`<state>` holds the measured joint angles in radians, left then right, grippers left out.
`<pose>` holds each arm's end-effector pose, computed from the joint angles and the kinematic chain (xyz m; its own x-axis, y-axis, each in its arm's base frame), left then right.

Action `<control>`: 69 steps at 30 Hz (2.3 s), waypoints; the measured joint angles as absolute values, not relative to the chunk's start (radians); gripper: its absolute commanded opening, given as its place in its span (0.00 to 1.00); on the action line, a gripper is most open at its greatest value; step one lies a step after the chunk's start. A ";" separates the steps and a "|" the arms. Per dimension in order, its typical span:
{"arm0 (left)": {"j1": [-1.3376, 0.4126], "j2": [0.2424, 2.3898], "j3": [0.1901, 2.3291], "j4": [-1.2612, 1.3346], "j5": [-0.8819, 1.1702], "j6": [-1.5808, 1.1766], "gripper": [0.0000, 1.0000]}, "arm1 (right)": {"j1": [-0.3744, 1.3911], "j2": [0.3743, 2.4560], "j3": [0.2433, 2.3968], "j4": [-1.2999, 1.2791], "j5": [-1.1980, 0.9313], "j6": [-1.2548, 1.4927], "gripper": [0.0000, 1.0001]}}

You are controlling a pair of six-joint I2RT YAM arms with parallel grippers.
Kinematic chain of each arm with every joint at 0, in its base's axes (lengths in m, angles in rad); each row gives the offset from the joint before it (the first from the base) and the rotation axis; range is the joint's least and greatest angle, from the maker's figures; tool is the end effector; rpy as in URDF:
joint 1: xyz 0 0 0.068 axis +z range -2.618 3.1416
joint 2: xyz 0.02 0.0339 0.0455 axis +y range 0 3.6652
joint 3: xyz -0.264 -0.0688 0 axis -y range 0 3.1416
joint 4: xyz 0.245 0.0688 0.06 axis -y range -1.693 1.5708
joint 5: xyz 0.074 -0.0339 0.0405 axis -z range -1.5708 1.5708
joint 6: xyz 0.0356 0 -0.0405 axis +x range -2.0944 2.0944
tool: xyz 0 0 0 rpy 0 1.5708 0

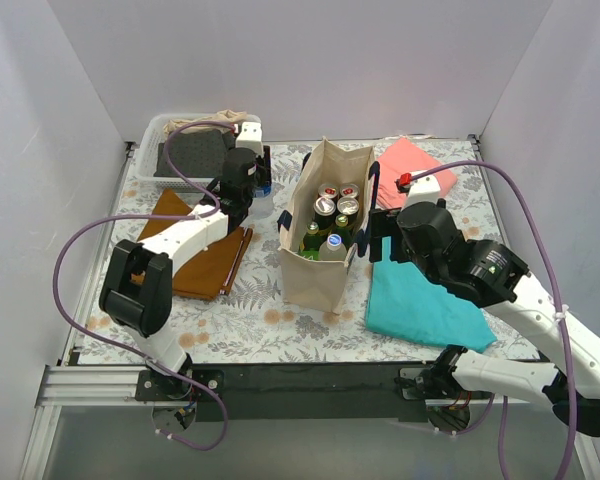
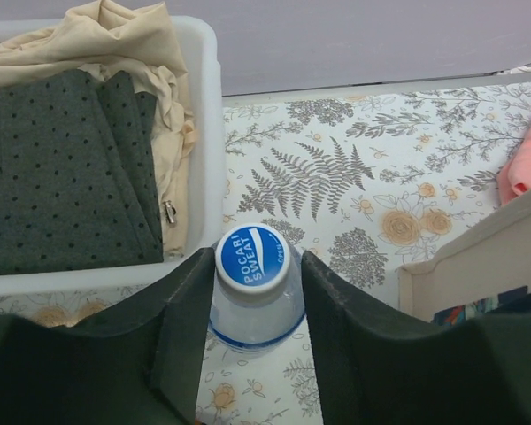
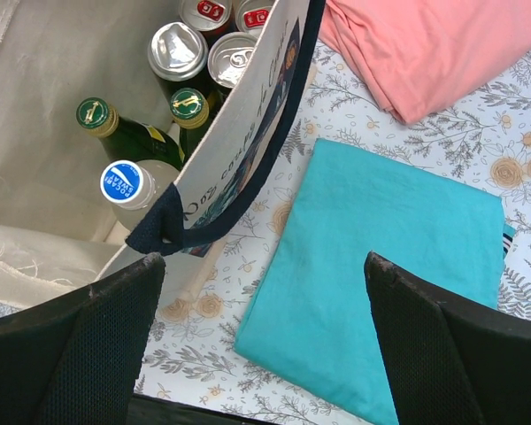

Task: Take the beverage out of the canvas bag
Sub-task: Place the drink at the center of the board, then adjust the canvas bag at the center of the board.

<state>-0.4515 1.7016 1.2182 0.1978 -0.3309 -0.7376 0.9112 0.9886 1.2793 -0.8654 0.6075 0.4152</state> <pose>0.3673 -0.1652 0.2842 -0.2765 -0.5728 -0.7717 -0.0727 0.8131 -0.5775 0.1258 0.1290 0.4056 -0.4481 -0.0374 -0.8932 -0.1907 0.9801 0.0547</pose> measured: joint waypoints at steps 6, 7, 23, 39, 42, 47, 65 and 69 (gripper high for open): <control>-0.466 1.659 1.217 0.168 -0.329 -0.760 0.58 | 0.911 0.971 1.279 -0.865 0.607 0.415 0.98; -0.467 1.651 1.217 0.162 -0.328 -0.764 0.58 | 0.911 0.970 1.279 -0.865 0.607 0.415 0.98; -0.514 1.410 1.287 -0.118 -0.220 -0.857 0.62 | 0.911 1.041 1.399 -0.859 0.398 0.415 0.86; -0.585 1.351 1.500 -0.470 0.094 -0.897 0.63 | 0.911 1.089 1.303 -0.862 0.305 0.428 0.65; -0.621 1.352 1.513 -0.513 0.136 -0.898 0.63 | 0.911 1.089 1.293 -0.859 0.291 0.426 0.66; -0.666 1.354 1.515 -0.577 0.175 -0.898 0.62 | 0.911 1.086 1.262 -0.851 0.262 0.418 0.67; -0.764 1.487 1.682 -0.712 0.285 -0.893 0.56 | 0.911 1.059 1.238 -0.842 0.247 0.413 0.71; -0.773 1.517 1.664 -0.737 0.291 -0.885 0.61 | 0.911 1.057 1.238 -0.842 0.260 0.415 0.72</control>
